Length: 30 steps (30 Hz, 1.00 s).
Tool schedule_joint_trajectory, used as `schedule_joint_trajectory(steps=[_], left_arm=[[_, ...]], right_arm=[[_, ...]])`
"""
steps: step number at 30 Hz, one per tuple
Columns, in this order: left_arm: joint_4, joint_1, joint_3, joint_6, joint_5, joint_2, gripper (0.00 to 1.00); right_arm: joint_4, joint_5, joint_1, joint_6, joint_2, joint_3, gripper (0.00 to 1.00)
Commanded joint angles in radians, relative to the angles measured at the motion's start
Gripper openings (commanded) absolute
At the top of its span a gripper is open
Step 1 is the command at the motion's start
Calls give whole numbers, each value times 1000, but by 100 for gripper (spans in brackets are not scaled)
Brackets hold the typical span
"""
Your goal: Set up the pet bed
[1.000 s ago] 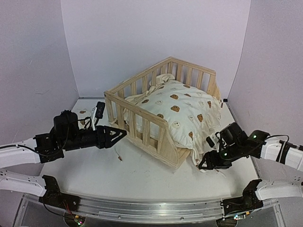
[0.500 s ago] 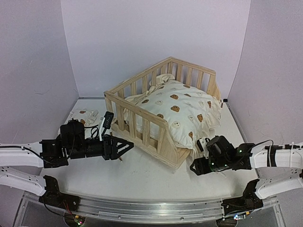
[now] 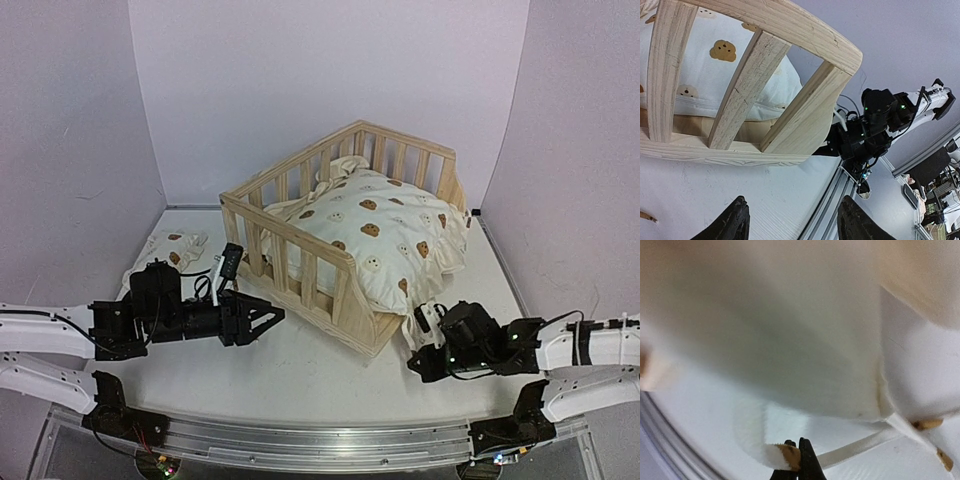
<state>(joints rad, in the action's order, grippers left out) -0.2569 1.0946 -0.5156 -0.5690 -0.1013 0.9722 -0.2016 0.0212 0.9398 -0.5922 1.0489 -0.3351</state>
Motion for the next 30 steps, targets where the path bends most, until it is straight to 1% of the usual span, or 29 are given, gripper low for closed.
schedule_joint_trajectory(steps=[1, 3, 5, 9, 10, 12, 14, 17, 20, 23, 25, 27, 28, 30], left_arm=[[-82, 5, -41, 62, 8, 39, 58], [-111, 5, -55, 78, 2, 69, 55], [-167, 5, -62, 91, -1, 98, 53], [-315, 5, -64, 115, 19, 164, 45], [-348, 5, -65, 120, 29, 178, 44], [-388, 5, -73, 127, 61, 207, 42], [-394, 5, -90, 138, 91, 232, 40], [-398, 5, -101, 131, 158, 262, 38], [-399, 5, -108, 111, 190, 283, 37], [-399, 5, -112, 97, 211, 297, 34], [-399, 5, -109, 89, 220, 302, 33], [-399, 5, -108, 88, 222, 307, 33], [-400, 5, -108, 88, 219, 308, 33], [-399, 4, -116, 90, 198, 316, 32]], right_arm=[[42, -137, 9, -119, -147, -182, 0], [15, -121, 8, -121, -136, -276, 0], [5, -118, 7, -92, -83, -365, 0], [17, -8, -4, -48, 37, -504, 0], [33, 28, -12, -45, 62, -536, 0], [111, 31, -33, -47, 116, -566, 0], [185, 50, -37, -27, 168, -604, 0], [192, 112, -39, 63, 241, -675, 0], [290, 150, -39, 176, 285, -691, 0], [428, 115, -39, 301, 308, -657, 0], [445, 87, -41, 373, 330, -676, 0], [438, 24, -41, 383, 356, -707, 0], [415, -46, -41, 373, 368, -723, 0], [371, -159, -40, 308, 388, -746, 0]])
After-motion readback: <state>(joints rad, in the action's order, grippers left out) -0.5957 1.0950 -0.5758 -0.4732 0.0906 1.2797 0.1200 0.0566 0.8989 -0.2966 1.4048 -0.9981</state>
